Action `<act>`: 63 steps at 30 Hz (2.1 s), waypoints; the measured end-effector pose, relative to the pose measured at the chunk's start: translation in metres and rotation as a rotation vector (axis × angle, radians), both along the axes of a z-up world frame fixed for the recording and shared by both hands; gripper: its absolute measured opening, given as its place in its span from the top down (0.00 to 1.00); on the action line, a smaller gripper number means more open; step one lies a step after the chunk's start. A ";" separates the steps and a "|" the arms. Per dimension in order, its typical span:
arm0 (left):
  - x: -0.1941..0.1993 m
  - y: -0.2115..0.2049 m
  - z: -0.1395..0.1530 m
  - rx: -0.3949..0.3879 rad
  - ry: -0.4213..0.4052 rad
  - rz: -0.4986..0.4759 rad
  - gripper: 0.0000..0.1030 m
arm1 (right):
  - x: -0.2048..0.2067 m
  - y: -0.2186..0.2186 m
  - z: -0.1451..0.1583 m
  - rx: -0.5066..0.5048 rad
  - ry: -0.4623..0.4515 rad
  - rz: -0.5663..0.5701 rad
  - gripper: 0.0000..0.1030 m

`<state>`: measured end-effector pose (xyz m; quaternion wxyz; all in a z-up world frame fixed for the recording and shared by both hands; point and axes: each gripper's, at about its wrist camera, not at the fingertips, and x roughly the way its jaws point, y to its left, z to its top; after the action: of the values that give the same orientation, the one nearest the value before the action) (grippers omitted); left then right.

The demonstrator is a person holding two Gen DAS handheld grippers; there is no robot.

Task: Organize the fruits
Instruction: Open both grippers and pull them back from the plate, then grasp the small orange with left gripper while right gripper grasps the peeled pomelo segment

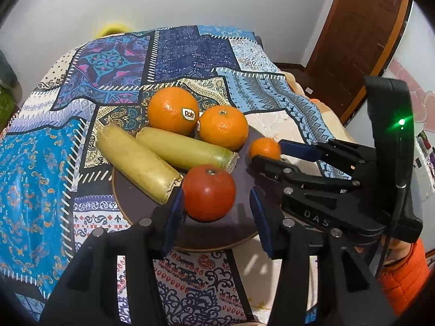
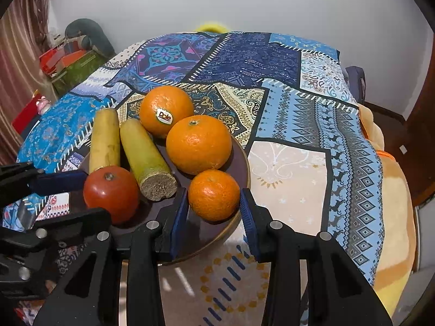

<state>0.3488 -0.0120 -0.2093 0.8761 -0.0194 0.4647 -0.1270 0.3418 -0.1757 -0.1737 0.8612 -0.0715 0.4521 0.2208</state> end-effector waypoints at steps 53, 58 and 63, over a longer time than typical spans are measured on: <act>-0.161 0.029 -0.027 0.004 0.111 -0.029 0.39 | -0.141 0.029 0.010 -0.040 0.102 0.077 0.44; -0.168 0.048 -0.016 0.019 0.073 0.013 0.39 | -0.149 0.030 0.022 -0.016 0.092 0.093 0.44; -0.179 0.088 -0.016 0.036 0.068 0.102 0.39 | -0.156 0.051 0.019 -0.023 0.105 0.128 0.43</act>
<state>0.1700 0.0760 -0.2250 0.8652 -0.0318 0.4950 -0.0732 0.1855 -0.1250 -0.1552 0.8196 -0.0986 0.4935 0.2737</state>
